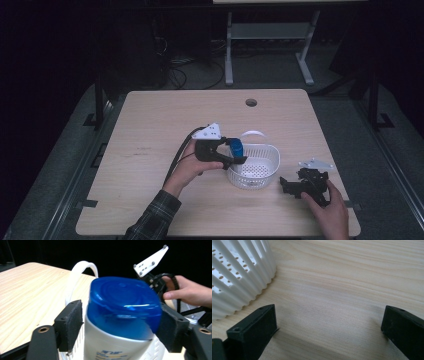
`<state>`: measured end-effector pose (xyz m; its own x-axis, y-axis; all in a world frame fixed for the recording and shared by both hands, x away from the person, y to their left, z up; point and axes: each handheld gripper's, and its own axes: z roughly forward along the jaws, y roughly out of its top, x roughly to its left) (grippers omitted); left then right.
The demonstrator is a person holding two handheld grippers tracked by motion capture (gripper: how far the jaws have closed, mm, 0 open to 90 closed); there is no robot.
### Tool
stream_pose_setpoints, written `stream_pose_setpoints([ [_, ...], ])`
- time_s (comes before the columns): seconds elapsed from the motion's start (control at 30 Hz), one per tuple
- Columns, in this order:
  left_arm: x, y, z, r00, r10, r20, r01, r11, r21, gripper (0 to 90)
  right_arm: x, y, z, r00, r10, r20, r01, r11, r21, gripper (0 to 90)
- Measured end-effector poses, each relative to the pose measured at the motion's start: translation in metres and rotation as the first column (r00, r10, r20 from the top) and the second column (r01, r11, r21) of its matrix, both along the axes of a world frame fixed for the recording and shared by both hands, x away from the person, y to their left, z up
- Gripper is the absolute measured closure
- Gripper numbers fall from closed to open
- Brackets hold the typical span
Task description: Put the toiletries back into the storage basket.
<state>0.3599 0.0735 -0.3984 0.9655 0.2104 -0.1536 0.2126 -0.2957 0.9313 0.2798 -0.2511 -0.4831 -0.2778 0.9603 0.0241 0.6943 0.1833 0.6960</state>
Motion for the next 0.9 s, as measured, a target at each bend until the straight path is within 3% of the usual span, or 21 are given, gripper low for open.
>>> stream_pose_setpoints([
  [0.47,-0.002,0.01,0.013,0.9997,0.008,0.022,-0.009,0.9996,0.026,19.7,0.0,0.0,0.0,1.0,0.001,0.0,-0.001,1.0,0.001,0.0],
  [0.9,-0.011,0.035,0.023,0.9982,0.035,0.05,-0.039,0.9954,0.088,19.0,0.0,0.0,0.0,1.0,0.002,-0.001,-0.002,1.0,0.001,0.0],
])
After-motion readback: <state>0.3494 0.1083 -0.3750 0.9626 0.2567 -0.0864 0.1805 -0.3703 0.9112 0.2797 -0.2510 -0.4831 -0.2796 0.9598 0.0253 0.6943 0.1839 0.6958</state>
